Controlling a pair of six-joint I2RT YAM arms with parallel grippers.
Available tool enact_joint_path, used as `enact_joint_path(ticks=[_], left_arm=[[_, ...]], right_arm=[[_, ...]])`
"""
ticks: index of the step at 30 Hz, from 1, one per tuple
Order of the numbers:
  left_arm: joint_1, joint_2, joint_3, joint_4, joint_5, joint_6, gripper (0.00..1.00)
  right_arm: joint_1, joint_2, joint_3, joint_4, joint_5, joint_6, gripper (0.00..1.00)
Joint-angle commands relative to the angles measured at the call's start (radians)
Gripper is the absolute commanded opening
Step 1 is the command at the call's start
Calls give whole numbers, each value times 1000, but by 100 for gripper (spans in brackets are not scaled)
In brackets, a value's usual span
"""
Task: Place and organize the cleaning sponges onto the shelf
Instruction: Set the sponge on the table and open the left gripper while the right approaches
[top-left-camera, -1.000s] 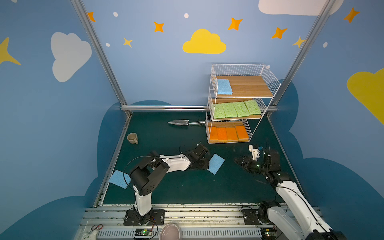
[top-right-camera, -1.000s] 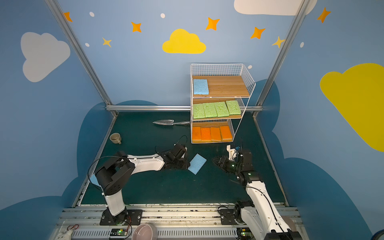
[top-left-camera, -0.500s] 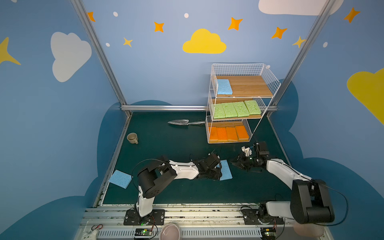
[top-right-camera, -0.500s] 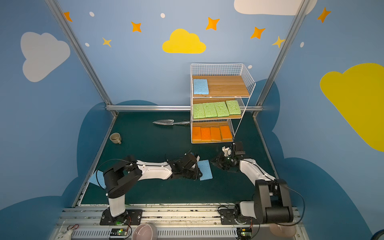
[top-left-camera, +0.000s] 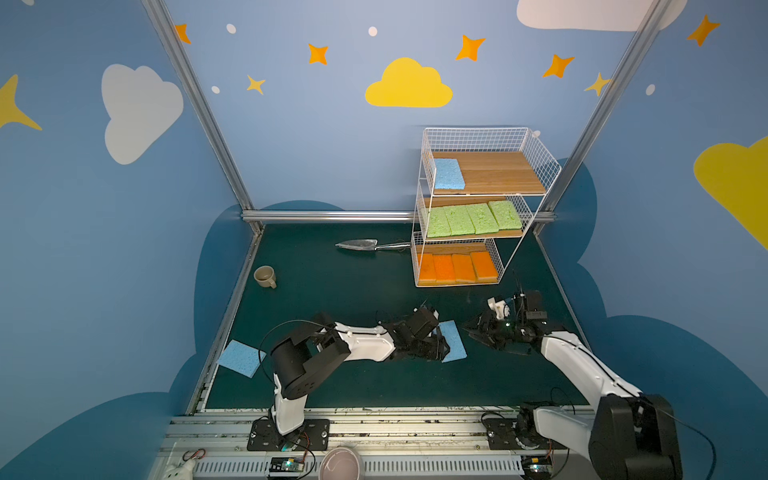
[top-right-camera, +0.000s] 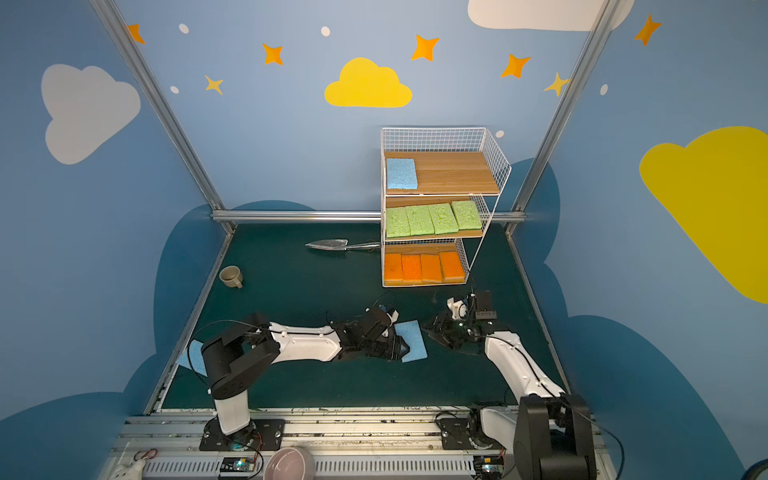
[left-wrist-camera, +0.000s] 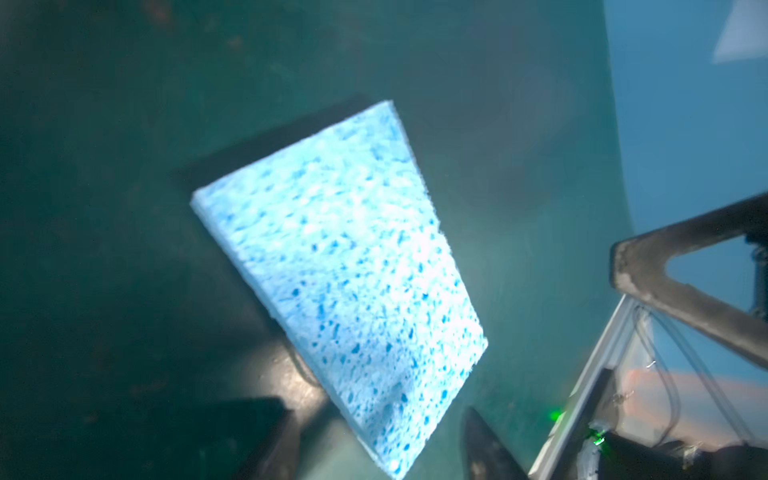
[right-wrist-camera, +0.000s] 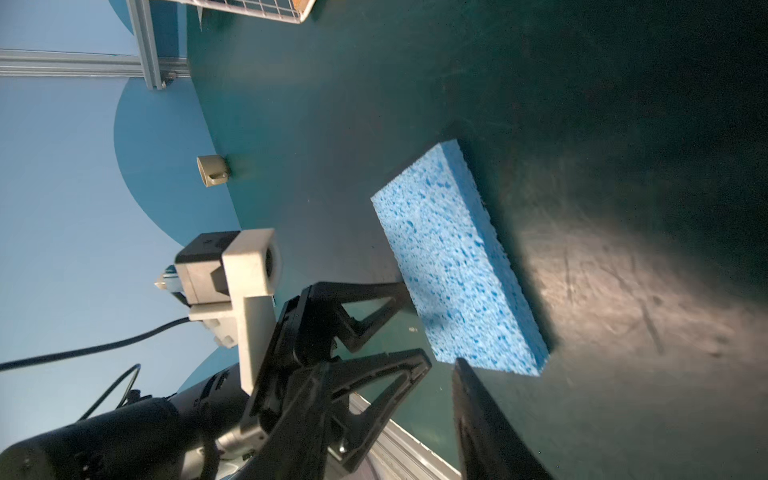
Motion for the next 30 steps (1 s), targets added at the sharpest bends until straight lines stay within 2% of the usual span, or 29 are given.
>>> enact_joint_path(ticks=[1, 10, 17, 21, 25, 27, 30], left_arm=[[-36, 7, -1, 45, -12, -28, 75], [-76, 84, 87, 122, -43, -41, 80], [-57, 7, 41, 149, -104, -35, 81], [-53, -76, -40, 167, -154, -33, 82], [-43, -163, -110, 150, -200, -20, 86], [-32, -199, -138, 132, -215, -19, 87], [-9, -244, -189, 127, -220, -28, 88]], right_arm=[[-11, -70, -59, -81, 24, 20, 50], [-50, -269, -190, -139, 83, 50, 48], [-51, -484, -283, -107, 144, 111, 41], [-50, -470, -329, -37, 110, 171, 39], [-48, -424, -420, 183, 12, 330, 41], [-41, -421, -457, 270, 17, 398, 42], [-34, -441, -468, 286, 56, 438, 42]])
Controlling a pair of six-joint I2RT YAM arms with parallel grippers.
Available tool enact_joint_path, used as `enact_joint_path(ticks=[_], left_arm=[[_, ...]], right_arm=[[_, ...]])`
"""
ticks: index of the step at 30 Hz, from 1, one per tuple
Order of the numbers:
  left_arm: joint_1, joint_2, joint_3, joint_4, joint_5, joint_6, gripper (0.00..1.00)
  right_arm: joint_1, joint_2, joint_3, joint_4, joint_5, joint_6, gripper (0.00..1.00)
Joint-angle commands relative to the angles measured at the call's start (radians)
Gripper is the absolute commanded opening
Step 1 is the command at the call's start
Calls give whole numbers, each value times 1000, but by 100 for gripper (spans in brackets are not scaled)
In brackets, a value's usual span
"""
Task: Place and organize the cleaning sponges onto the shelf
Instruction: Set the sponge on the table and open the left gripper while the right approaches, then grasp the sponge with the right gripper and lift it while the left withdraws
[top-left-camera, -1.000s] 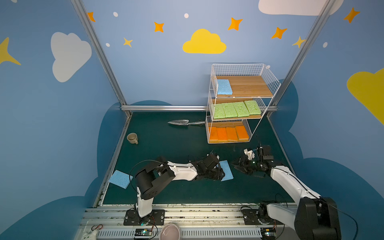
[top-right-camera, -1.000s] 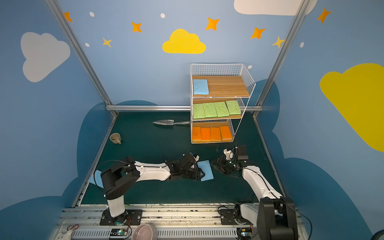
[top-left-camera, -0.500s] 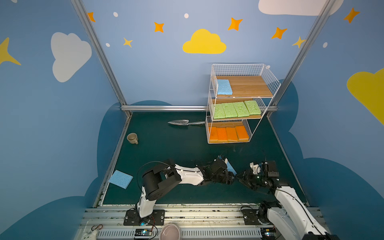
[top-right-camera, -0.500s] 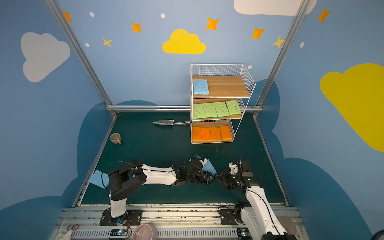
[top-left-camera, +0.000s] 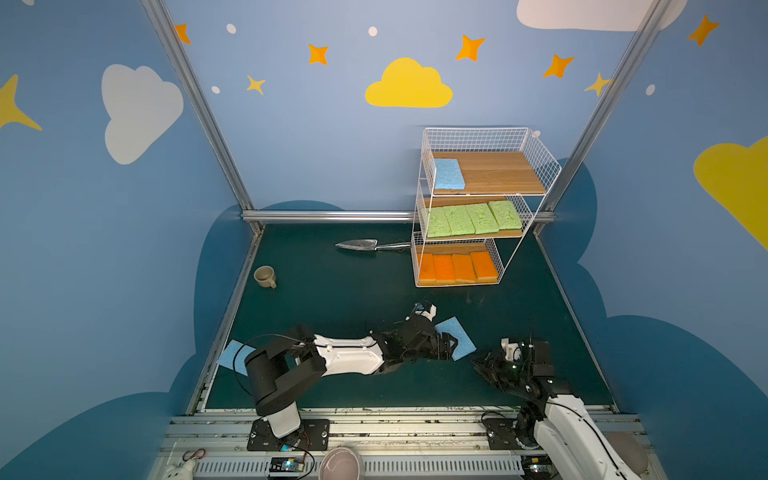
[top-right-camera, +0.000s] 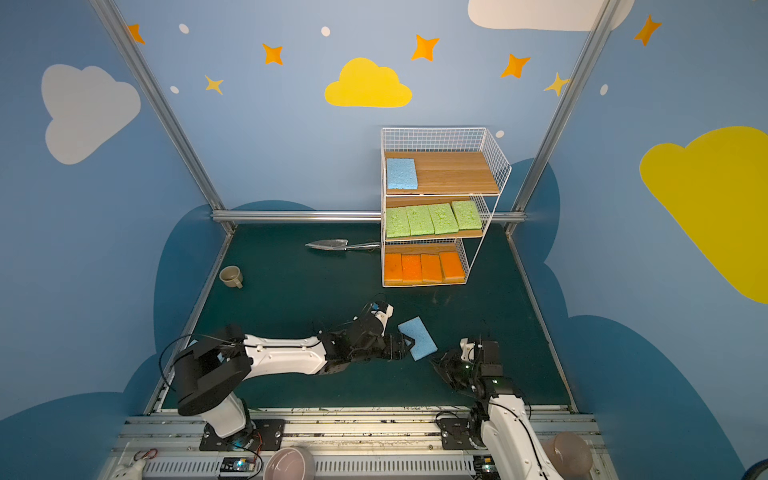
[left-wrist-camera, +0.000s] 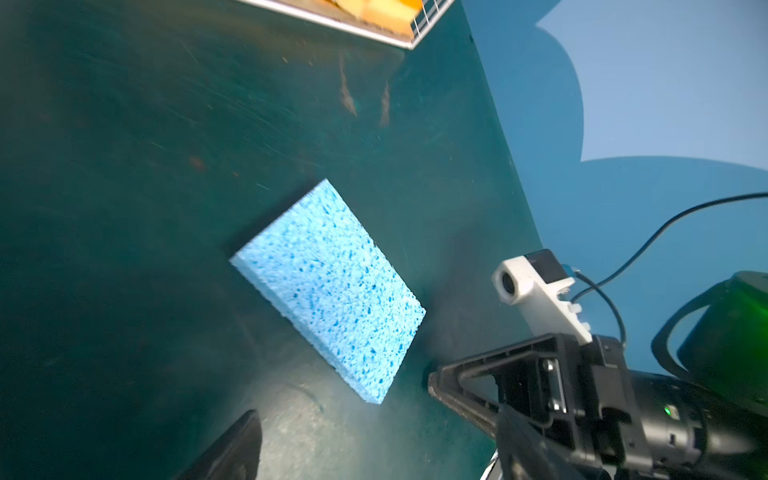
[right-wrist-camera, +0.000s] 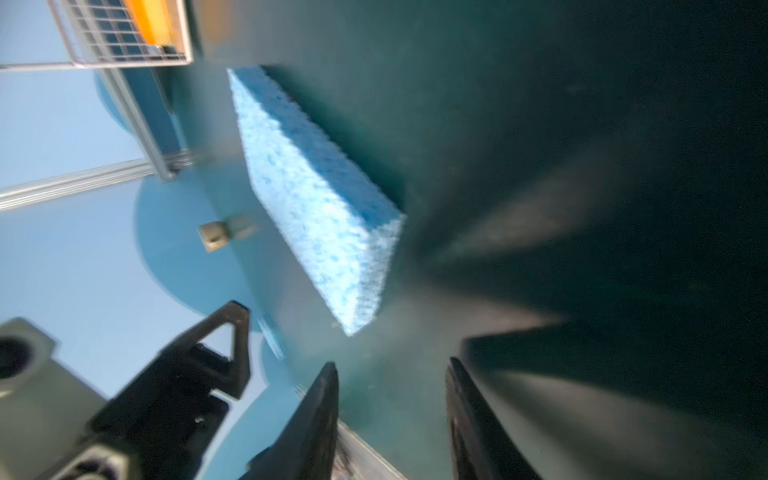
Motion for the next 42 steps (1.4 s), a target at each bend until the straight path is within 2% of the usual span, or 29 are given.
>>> enact_joint_path(ticks=[1, 7, 11, 16, 20, 24, 28, 30, 32, 37, 42], left_arm=[[28, -49, -54, -14, -38, 0, 88], [61, -106, -118, -44, -46, -5, 90], [83, -132, -147, -59, -44, -4, 90], [102, -151, -167, -65, -45, -4, 90], [108, -173, -178, -90, -60, -9, 91], [112, -203, -198, -114, -81, -10, 91], [118, -253, -223, -150, -115, -12, 91], [123, -275, -236, -158, -124, -10, 92], [128, -295, -247, -168, -132, -7, 92], [140, -328, -249, -199, -141, 8, 92], [157, -370, -249, -236, -154, 21, 93]], right_arm=[[8, -28, -25, 107, 12, 104, 43], [18, -14, -35, 157, 43, 143, 40], [44, 109, 10, 158, 32, 100, 39], [89, 275, 43, 220, 24, 116, 37], [95, 418, 122, 194, -9, 80, 35], [96, 560, 160, 240, -25, 68, 33], [97, 643, 191, 244, -25, 37, 22], [98, 657, 194, 257, -18, 33, 8], [97, 659, 209, 234, -6, 14, 1], [102, 582, 247, 177, 9, 8, 0], [110, 355, 354, -36, 66, -40, 0]])
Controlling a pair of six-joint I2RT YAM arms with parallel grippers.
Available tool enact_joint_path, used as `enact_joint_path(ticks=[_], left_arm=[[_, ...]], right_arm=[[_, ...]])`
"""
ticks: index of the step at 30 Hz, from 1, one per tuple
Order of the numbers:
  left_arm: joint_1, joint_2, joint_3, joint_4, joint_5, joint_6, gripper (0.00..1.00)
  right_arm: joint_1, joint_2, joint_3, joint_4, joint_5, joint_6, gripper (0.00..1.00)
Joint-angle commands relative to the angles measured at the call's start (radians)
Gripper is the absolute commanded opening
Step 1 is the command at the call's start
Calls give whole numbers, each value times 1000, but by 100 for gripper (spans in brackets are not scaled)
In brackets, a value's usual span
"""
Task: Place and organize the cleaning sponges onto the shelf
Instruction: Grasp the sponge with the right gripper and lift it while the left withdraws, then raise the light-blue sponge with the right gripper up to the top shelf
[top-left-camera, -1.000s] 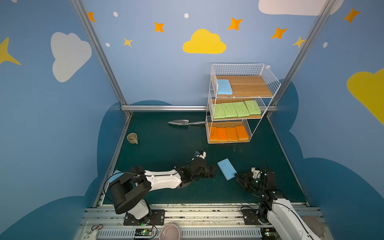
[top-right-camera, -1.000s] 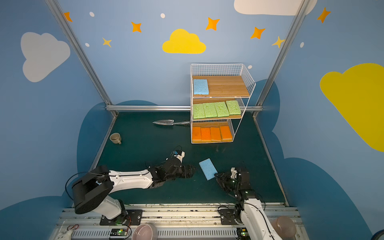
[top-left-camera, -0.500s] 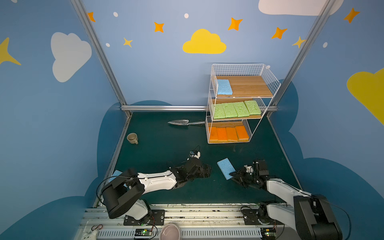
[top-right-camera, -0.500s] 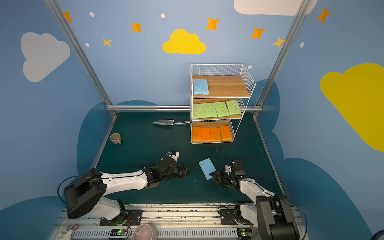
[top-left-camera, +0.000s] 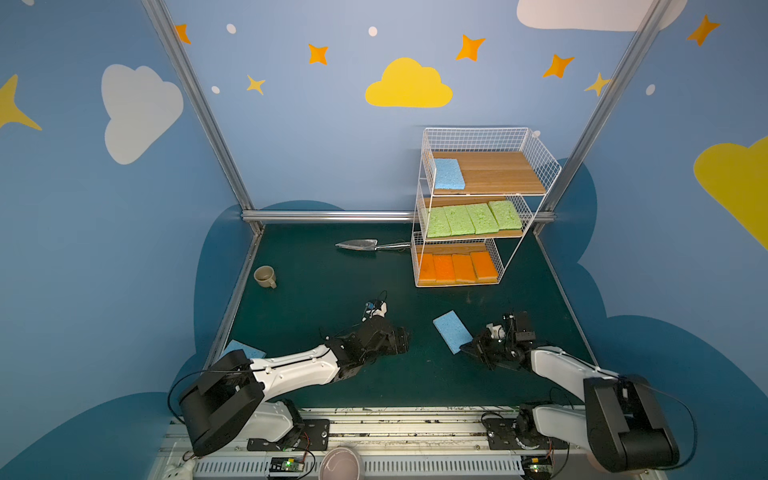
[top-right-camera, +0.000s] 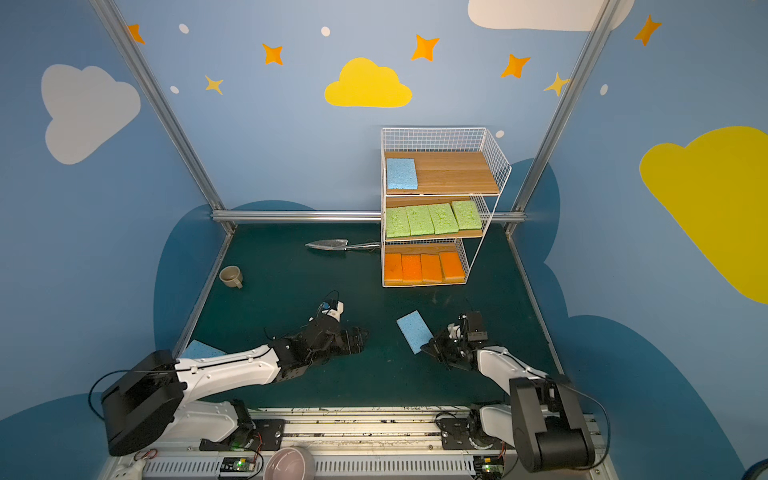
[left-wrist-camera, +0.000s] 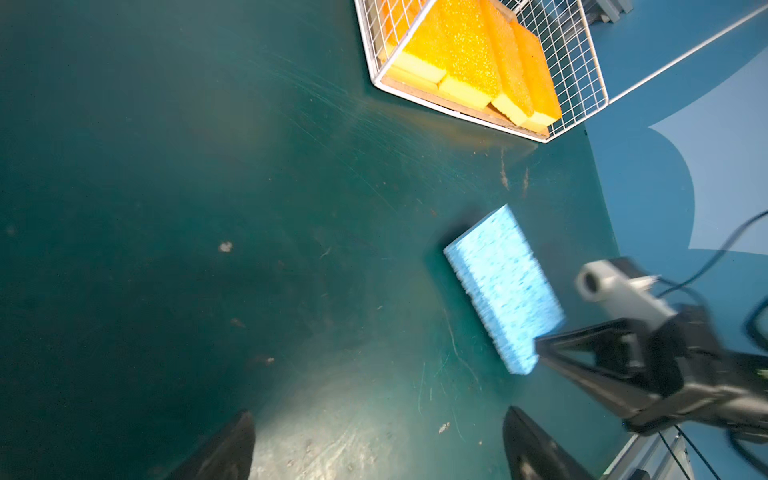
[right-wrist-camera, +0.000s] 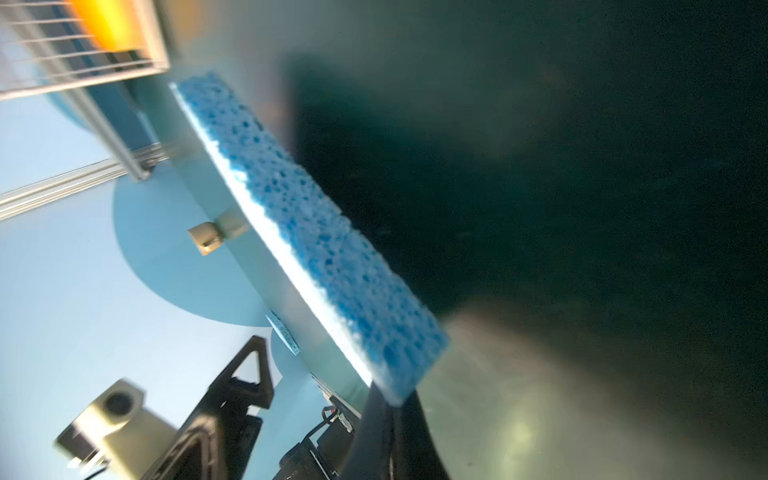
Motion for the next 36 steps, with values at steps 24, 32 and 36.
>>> enact_joint_path(ticks=[24, 32, 36], left_arm=[[155, -319, -62, -202, -93, 100, 98], [201, -321, -70, -203, -61, 109, 99], [234, -324, -60, -202, -34, 115, 100]], right_arm=[[10, -189, 717, 93, 173, 89, 0], [-28, 69, 987, 154, 165, 203, 0], [-42, 174, 1076, 191, 168, 268, 0]])
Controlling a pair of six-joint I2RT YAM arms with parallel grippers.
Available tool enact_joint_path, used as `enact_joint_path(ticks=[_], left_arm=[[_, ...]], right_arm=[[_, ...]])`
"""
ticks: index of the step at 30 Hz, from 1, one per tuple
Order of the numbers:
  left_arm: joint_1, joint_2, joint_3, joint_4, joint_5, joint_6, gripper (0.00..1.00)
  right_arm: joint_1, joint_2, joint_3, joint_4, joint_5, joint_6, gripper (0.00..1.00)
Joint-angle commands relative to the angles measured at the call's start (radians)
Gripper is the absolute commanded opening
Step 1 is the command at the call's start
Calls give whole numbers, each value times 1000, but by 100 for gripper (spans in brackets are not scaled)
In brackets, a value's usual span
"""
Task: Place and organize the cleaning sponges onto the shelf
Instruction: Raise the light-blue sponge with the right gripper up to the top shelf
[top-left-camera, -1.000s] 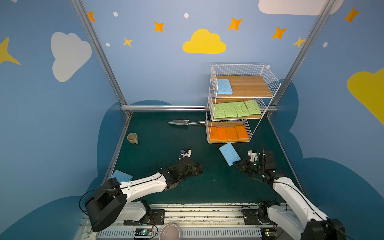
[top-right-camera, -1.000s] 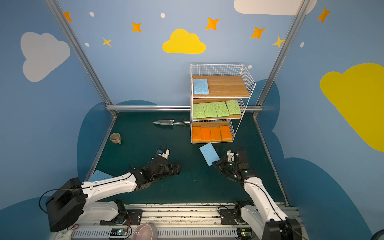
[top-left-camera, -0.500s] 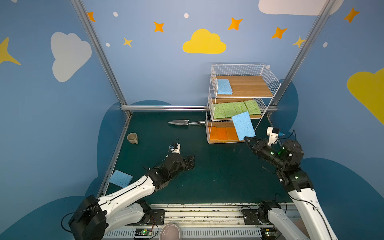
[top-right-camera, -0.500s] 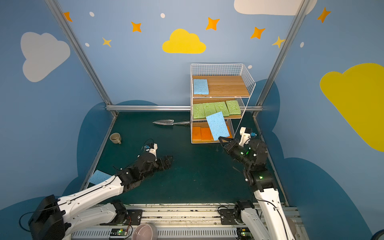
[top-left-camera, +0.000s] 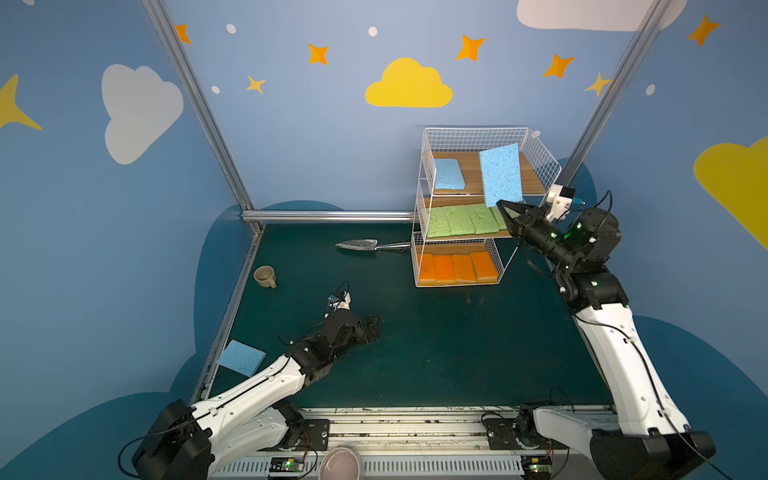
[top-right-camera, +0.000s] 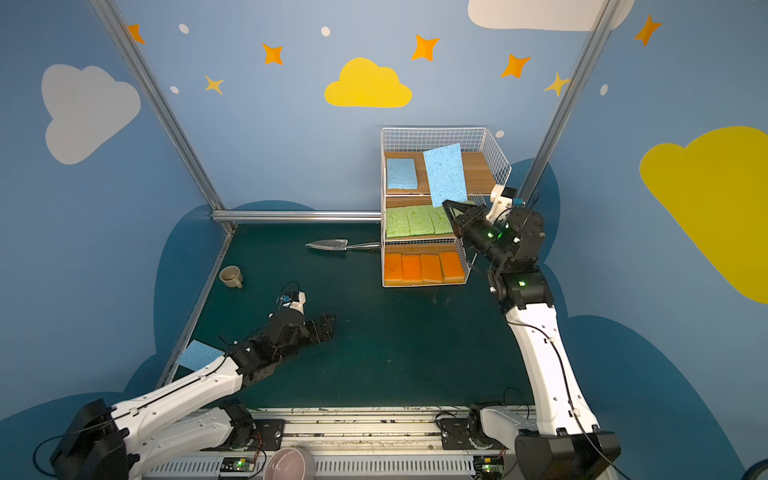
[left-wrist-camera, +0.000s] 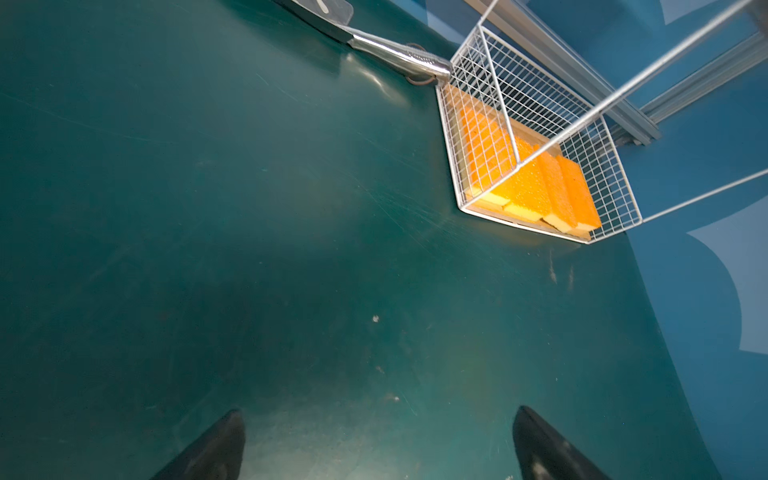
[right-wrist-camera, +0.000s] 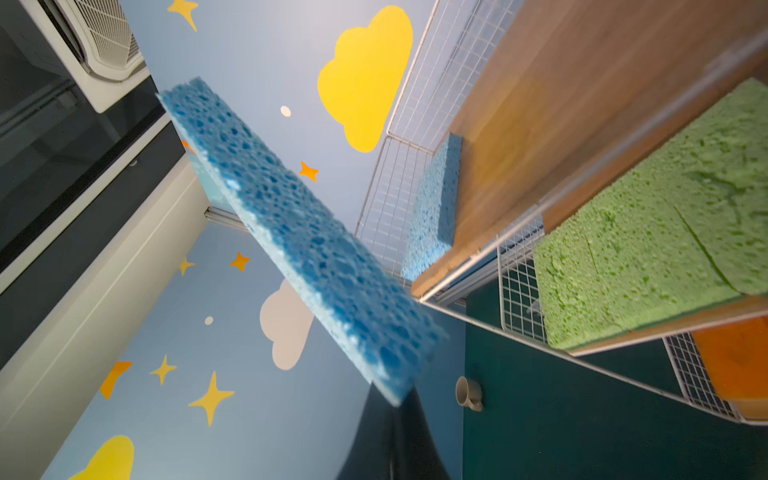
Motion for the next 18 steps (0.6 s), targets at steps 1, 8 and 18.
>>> enact_joint_path(ticks=[1, 8, 18], left_arm=[[24, -15, 12, -4, 31, 21, 100], [31, 28, 28, 7, 41, 35, 100], [38, 58, 23, 29, 60, 37, 100]], right_arm=[[-9, 69, 79, 63, -1, 75, 0], [-4, 209, 172, 99, -22, 145, 0], [17, 314, 241, 76, -55, 159, 0]])
